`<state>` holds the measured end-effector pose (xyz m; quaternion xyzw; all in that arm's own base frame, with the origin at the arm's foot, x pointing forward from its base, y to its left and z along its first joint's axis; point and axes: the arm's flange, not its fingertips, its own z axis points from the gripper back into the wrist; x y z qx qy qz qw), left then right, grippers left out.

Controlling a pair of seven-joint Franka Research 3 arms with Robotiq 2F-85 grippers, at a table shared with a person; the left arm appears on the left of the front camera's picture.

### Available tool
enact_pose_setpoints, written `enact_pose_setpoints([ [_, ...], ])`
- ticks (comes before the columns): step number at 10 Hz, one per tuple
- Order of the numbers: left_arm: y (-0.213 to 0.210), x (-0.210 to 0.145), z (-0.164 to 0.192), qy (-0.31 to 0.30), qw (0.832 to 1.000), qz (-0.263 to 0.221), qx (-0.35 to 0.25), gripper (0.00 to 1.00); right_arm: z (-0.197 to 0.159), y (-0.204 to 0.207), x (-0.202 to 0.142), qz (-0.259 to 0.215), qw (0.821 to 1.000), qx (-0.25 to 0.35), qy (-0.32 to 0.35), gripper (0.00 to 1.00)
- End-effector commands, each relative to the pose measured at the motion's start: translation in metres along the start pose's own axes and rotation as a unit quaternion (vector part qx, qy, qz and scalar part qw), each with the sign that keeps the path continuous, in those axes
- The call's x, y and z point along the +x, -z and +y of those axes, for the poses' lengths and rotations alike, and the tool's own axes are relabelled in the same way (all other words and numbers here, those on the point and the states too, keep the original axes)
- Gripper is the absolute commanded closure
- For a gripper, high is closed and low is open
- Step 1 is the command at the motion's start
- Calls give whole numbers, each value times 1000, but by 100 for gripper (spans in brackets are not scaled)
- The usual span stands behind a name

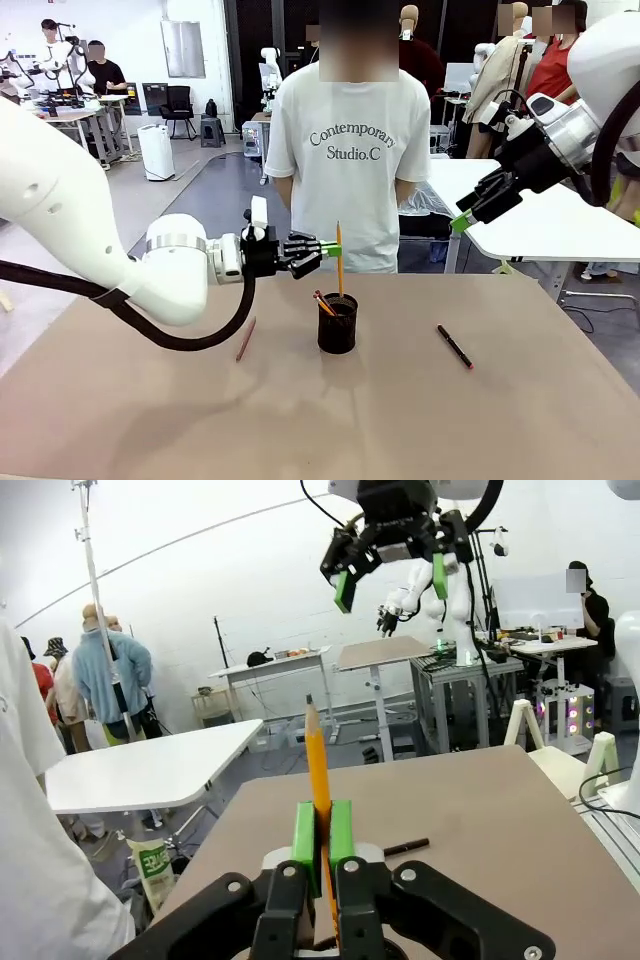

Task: Place the pens into the pen holder.
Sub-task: Pick up a writing instrument from the table and place it into the Pen holder.

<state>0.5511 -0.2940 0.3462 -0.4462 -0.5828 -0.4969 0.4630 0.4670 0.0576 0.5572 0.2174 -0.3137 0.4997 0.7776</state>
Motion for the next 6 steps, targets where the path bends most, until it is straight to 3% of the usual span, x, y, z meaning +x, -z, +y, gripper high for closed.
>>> enact_pose_setpoints([
  [1,7,-7,8,-8,1000,8,-19,100,0,-1,1,-2,1000,2,1,0],
  [2,10,-11,6,-2,1000,14,-23,100,0,-1,1,-2,1000,2,1,0],
  [6,9,-10,4,7,1000,7,-28,21,0,-1,1,-2,1000,2,1,0],
])
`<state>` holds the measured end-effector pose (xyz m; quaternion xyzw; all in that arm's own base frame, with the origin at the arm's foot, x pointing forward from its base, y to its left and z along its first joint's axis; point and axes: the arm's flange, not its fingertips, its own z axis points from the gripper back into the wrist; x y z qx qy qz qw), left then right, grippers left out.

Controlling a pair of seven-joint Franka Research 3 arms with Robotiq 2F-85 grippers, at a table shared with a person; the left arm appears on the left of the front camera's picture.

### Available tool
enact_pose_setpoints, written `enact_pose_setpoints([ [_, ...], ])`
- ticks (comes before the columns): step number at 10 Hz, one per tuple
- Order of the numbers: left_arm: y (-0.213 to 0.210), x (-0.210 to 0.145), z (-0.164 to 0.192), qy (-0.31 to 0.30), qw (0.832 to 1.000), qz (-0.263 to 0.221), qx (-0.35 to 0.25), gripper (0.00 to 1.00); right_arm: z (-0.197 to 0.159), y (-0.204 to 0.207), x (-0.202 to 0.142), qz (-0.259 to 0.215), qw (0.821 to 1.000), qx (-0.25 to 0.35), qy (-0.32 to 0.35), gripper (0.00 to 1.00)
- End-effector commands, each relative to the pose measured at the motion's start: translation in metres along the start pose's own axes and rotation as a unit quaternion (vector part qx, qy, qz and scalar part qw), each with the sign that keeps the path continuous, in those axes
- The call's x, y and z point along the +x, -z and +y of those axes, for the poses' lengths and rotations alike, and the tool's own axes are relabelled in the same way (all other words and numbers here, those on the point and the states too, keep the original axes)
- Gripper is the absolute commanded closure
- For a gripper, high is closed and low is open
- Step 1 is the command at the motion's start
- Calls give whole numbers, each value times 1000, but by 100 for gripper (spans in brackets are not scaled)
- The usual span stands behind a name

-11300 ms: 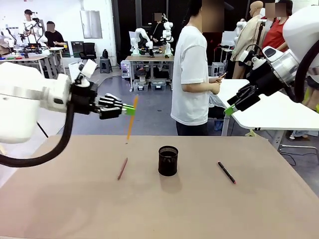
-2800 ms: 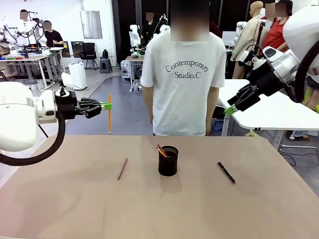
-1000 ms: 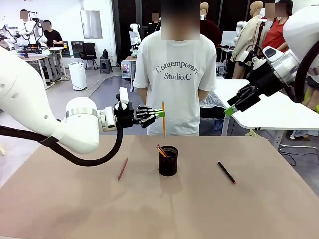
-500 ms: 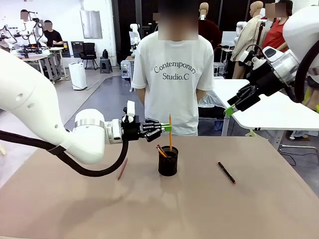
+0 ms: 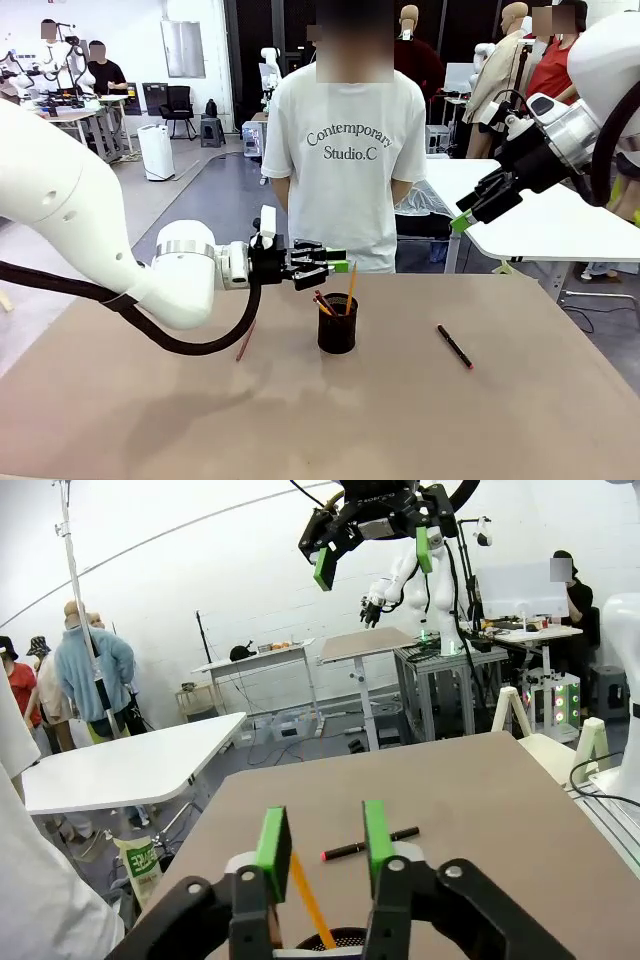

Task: Place the pens into the pen holder.
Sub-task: Pick up a writing instrument from the table and place it into the Pen holder.

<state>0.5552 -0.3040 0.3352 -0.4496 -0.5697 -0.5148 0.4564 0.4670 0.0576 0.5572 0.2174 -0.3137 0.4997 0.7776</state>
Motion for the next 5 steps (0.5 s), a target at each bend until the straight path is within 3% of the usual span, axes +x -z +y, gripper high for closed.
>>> enact_pose_setpoints([
  [1,0,2,3,4,1000,-4,-6,2,0,-1,1,-2,1000,2,1,0],
  [5,-3,6,2,8,1000,-1,-8,0,0,-1,1,-2,1000,2,1,0],
])
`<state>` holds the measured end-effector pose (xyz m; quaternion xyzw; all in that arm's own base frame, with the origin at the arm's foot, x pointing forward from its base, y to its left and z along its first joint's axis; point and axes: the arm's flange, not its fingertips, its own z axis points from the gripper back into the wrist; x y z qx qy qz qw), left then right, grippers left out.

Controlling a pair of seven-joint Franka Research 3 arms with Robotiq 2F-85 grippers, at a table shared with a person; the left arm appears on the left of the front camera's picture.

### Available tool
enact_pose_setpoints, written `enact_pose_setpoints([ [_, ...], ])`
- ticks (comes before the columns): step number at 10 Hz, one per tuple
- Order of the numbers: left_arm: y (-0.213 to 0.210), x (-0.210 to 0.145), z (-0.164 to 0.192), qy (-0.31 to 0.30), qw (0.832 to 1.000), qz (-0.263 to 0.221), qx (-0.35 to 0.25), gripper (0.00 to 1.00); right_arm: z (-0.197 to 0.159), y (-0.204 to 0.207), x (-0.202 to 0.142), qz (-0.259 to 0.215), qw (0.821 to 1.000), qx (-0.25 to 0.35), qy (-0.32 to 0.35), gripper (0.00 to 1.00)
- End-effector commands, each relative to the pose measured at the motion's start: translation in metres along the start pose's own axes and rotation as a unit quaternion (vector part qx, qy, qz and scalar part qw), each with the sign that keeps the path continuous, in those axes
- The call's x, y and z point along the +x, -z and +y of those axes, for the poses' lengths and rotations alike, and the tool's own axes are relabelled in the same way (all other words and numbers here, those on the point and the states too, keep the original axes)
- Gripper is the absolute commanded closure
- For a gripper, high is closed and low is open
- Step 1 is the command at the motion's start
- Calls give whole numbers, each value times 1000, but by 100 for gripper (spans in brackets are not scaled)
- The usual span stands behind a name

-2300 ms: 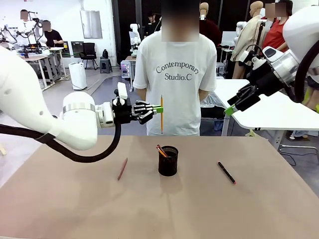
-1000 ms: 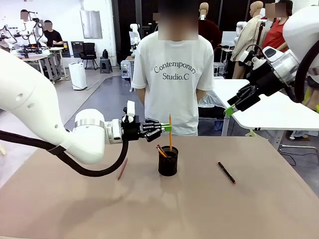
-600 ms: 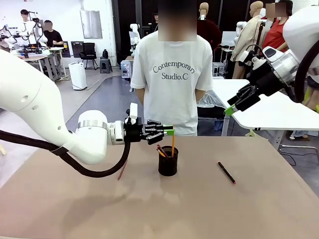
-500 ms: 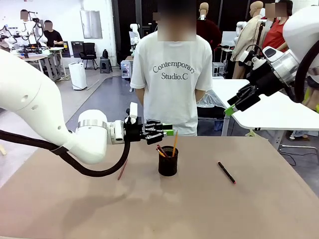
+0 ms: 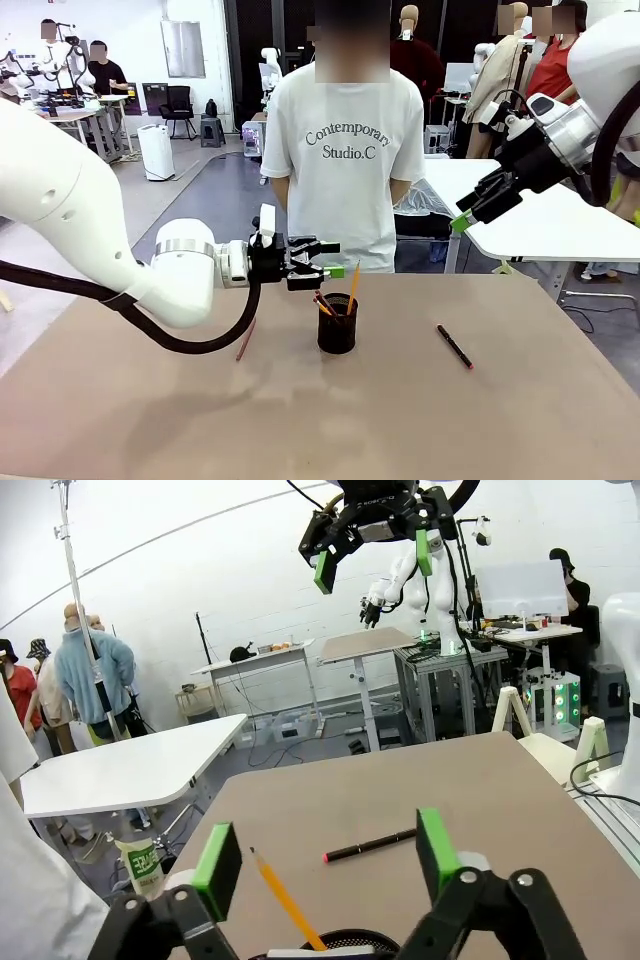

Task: Place the pens into the pen holder.
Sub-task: Pick up a writing instrument from the table and place it into the Pen holder.

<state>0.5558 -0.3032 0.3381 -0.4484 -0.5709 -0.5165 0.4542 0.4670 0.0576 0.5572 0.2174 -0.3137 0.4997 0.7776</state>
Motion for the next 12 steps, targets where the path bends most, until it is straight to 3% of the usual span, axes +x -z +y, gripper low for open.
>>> enact_pose_setpoints([
  [1,-2,5,-1,3,1000,1,-6,0,0,-1,1,-2,1000,2,1,0],
  [3,-2,5,-1,-2,1000,15,0,0,0,-1,1,-2,1000,2,1,0],
  [4,3,1,1,-15,999,44,6,0,0,-1,1,-2,1000,2,1,0],
  [5,0,1,0,1,1000,2,1,0,0,-1,1,-2,1000,2,1,0],
  [9,1,-1,0,-3,1000,11,3,0,0,-1,1,-2,1000,2,1,0],
  [12,-25,31,-18,7,998,49,31,0,0,-1,1,-2,1000,2,1,0],
])
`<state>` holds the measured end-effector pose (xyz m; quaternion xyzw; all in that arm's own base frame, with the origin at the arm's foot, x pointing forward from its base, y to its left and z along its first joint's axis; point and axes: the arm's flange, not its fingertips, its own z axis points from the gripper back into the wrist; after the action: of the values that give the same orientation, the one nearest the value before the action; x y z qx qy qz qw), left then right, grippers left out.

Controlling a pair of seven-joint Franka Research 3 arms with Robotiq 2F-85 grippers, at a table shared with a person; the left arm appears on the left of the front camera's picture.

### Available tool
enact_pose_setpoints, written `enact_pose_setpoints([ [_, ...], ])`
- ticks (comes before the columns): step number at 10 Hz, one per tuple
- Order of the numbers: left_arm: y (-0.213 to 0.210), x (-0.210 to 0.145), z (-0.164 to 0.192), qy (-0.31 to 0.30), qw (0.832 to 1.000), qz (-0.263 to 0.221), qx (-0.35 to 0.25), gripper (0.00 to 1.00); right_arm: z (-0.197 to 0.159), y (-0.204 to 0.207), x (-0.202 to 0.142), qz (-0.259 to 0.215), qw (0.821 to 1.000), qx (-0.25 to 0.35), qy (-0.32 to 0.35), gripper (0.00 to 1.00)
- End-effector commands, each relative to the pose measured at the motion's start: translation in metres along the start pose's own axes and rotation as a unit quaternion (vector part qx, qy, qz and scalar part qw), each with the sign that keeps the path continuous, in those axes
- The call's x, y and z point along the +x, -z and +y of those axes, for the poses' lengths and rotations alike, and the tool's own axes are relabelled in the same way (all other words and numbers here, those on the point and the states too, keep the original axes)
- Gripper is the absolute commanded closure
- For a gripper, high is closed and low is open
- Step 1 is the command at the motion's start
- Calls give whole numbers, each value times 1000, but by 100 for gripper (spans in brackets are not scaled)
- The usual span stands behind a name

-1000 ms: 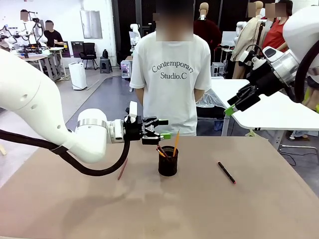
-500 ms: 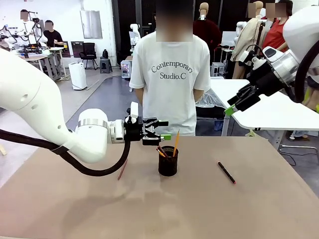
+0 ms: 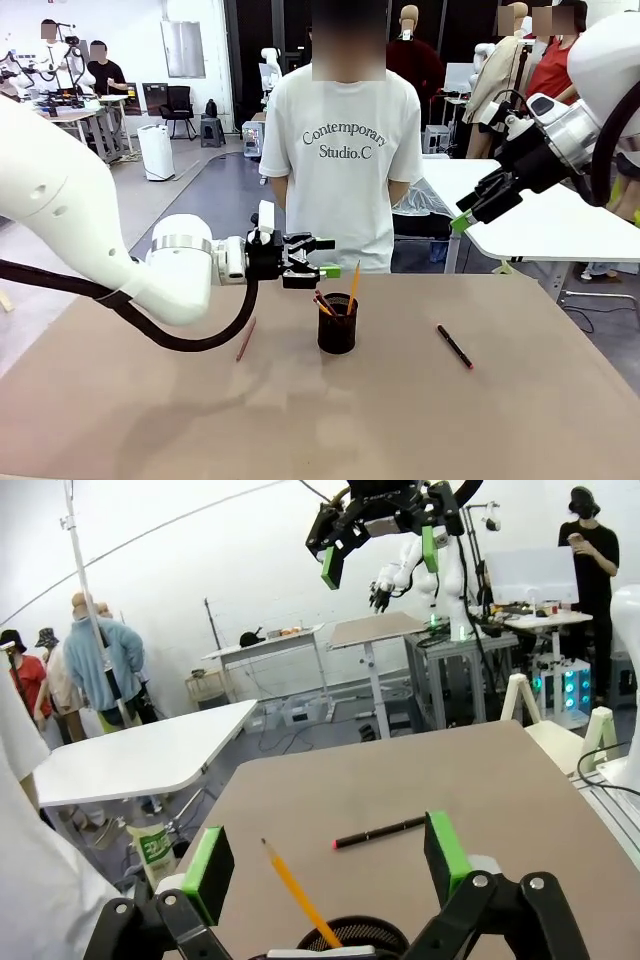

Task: Place the pens into the pen holder.
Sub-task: Pick up a writing instrument from the table and place it into the Pen holder.

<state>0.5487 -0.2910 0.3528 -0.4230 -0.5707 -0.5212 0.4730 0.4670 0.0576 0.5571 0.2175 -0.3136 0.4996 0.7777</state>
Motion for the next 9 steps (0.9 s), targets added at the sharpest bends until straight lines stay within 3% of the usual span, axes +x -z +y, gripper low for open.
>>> enact_pose_setpoints([
  [1,-24,30,-21,-16,997,64,28,0,0,-1,1,-2,1000,2,1,0],
  [5,-63,106,-44,-34,977,180,107,0,0,-1,1,-2,1000,2,1,0],
  [7,-66,128,-54,-73,951,269,131,0,0,-1,1,-2,1000,2,1,0],
  [9,-71,129,-52,-171,912,345,139,0,0,-1,1,-2,1000,2,1,0],
])
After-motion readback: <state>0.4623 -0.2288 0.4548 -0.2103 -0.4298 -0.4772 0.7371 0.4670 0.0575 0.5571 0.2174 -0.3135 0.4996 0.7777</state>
